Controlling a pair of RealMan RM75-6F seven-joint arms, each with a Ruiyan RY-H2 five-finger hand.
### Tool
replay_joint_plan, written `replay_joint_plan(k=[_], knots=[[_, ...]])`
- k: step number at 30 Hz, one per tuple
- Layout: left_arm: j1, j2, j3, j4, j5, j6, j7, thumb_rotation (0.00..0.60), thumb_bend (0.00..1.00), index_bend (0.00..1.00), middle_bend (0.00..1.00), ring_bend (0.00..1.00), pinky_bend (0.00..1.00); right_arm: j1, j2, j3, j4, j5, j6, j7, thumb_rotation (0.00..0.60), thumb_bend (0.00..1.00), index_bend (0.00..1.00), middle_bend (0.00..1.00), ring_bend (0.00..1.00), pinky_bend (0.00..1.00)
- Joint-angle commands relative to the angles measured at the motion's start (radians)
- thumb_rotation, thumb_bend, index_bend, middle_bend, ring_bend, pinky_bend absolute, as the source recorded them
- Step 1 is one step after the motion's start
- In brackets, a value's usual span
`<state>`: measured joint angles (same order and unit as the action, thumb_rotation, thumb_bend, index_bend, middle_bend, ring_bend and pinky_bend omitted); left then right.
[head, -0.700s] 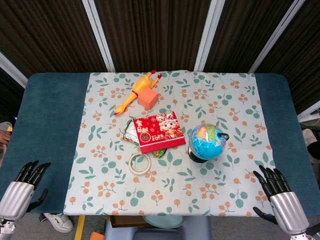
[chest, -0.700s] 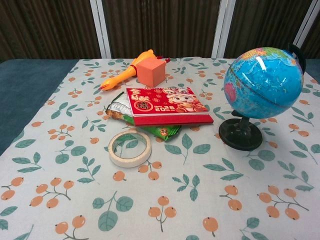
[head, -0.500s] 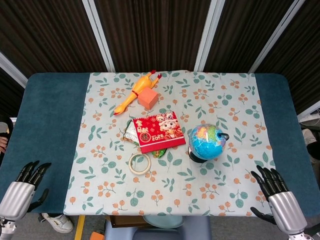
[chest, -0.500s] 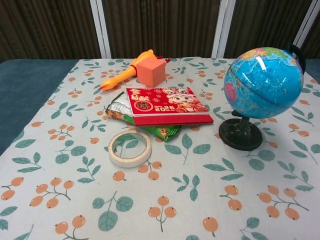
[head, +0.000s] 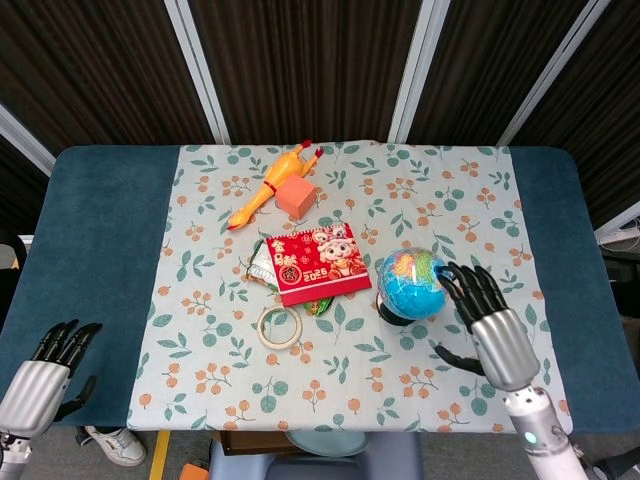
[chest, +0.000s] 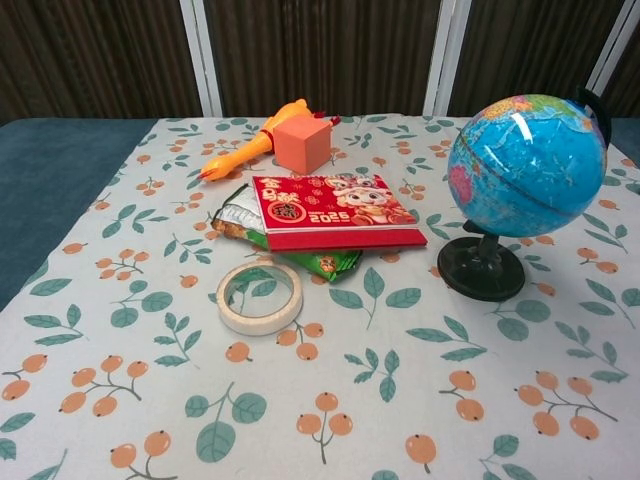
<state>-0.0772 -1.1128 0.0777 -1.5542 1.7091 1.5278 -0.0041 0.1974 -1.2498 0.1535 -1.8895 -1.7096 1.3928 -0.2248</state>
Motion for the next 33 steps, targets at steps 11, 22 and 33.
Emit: replay_joint_plan(k=[11, 22, 33], knots=[[0.013, 0.024, -0.005, -0.004, 0.004, 0.041, -0.043, 0.600, 0.47, 0.00, 0.10, 0.02, 0.09, 0.199, -0.195, 0.148, -0.053, 0.307, -0.136, -0.346, 0.600, 0.15, 0.00, 0.00, 0.00, 0.00], [0.011, 0.022, -0.004, -0.003, 0.007, 0.033, -0.035, 0.600, 0.47, 0.00, 0.10, 0.02, 0.09, 0.211, -0.160, 0.137, 0.000, 0.369, -0.124, -0.338, 0.600, 0.15, 0.00, 0.00, 0.00, 0.00], [0.007, 0.015, -0.005, -0.002, 0.003, 0.020, -0.021, 0.600, 0.47, 0.00, 0.10, 0.02, 0.09, 0.212, -0.120, 0.110, 0.042, 0.414, -0.119, -0.318, 0.600, 0.15, 0.00, 0.00, 0.00, 0.00]])
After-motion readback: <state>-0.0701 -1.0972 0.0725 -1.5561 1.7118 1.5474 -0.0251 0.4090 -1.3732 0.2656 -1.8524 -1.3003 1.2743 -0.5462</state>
